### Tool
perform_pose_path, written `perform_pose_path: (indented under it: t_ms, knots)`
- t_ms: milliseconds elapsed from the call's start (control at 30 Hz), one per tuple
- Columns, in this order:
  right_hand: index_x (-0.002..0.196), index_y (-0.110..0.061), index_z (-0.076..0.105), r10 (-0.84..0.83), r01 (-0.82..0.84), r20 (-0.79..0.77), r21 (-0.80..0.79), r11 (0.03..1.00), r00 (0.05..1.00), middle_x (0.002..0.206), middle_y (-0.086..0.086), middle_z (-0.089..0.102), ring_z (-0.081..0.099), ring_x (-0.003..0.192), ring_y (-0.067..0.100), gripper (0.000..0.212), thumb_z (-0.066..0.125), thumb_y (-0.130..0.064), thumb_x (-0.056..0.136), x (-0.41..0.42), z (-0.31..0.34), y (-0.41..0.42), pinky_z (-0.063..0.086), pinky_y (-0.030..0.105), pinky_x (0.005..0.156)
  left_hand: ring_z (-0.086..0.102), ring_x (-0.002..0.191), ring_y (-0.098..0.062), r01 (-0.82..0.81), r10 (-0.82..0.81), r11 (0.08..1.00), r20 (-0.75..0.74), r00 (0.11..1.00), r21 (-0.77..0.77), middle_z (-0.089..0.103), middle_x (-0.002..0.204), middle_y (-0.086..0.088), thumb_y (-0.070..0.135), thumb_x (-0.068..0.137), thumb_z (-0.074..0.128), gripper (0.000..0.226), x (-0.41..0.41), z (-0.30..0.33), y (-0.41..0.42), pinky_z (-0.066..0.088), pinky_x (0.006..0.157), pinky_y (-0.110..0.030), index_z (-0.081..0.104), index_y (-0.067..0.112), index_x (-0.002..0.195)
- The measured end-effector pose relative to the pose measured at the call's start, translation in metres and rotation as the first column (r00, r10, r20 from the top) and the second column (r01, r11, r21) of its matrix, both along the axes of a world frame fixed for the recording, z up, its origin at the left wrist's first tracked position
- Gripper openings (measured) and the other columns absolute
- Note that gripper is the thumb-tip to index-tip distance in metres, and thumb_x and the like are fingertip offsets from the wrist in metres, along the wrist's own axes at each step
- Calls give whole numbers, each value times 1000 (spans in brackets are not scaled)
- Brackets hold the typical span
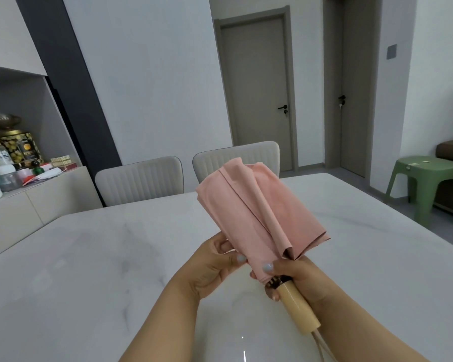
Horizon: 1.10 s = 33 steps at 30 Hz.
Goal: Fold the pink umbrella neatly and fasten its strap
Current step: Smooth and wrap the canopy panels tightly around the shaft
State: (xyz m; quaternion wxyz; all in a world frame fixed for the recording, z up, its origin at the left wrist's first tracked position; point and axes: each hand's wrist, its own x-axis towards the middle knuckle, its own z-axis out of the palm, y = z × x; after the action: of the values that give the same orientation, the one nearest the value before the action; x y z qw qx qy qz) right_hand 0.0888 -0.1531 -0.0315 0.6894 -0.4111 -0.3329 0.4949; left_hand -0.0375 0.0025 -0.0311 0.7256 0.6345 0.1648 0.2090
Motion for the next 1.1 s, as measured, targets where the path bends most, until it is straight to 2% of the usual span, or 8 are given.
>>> perform_pose_path:
  t_ms: [100, 200, 367, 500, 633, 767, 933, 1100]
  knots:
    - [107, 3, 54, -92, 92, 83, -3, 996, 992, 89, 27, 64, 67, 63, 30, 53, 67, -1, 56, 0, 0, -2, 43, 28, 40, 66, 105, -27, -342, 346, 935, 32, 938, -90, 62, 122, -16, 3, 65, 71, 80, -7, 29, 0, 49, 100, -47, 43, 9, 140]
    - [80, -9, 66, -112, 110, 152, 23, 994, 982, 67, 15, 65, 55, 67, 33, 27, 65, 2, 55, -2, 5, -3, 43, 29, 44, 61, 94, -10, -620, 605, 773, 141, 784, 134, 58, 117, -3, 26, 68, 59, 70, -7, 82, -6, 46, 98, -33, 48, 13, 136]
    - [74, -14, 69, -98, 88, 242, 54, 995, 965, 69, 16, 57, 48, 62, 28, 26, 65, 4, 56, -2, 4, -2, 44, 32, 48, 53, 90, -6, -531, 599, 621, 89, 796, 576, 56, 97, 13, 32, 96, 53, 10, 14, 157, -16, 40, 77, -23, 58, 24, 99]
    - [93, 1, 61, -106, 99, 276, 40, 994, 955, 73, 18, 55, 46, 62, 27, 39, 65, 4, 55, 1, 0, 1, 44, 33, 49, 51, 88, -25, -282, 643, 491, -124, 756, 824, 57, 88, -5, 43, 97, 44, 43, 33, 180, -11, 36, 74, -34, 59, 6, 85]
    - [108, -5, 55, -125, 116, 288, 48, 992, 949, 83, 22, 54, 48, 62, 29, 56, 68, 4, 53, 3, -4, 3, 47, 35, 50, 58, 92, -23, -180, 631, 561, -276, 725, 808, 63, 94, -5, 42, 90, 56, 36, 34, 189, -3, 40, 77, -33, 60, 9, 77]
    - [84, -8, 63, -89, 76, 316, 52, 996, 945, 78, 17, 55, 48, 58, 25, 31, 64, 5, 55, -1, 1, -1, 47, 34, 50, 46, 77, -18, -82, 576, 622, -384, 722, 779, 48, 80, 1, 30, 81, 66, 22, 31, 192, -4, 34, 68, -28, 53, 16, 70]
    - [63, -16, 66, -42, 37, 283, 21, 999, 958, 66, 17, 53, 46, 59, 28, 24, 63, 7, 57, -1, 0, -2, 45, 34, 51, 43, 66, -15, -188, 324, 849, -205, 923, 494, 50, 66, 1, 20, 65, 61, 13, 24, 192, -1, 36, 68, -32, 51, 19, 57]
    - [75, -5, 65, -49, 55, 282, -14, 998, 958, 71, 17, 57, 46, 61, 30, 22, 64, 7, 57, 3, -5, 1, 45, 33, 52, 45, 71, -16, -122, 389, 776, -318, 865, 618, 54, 69, 4, 33, 58, 68, 14, 21, 194, 0, 36, 69, -31, 59, 24, 51]
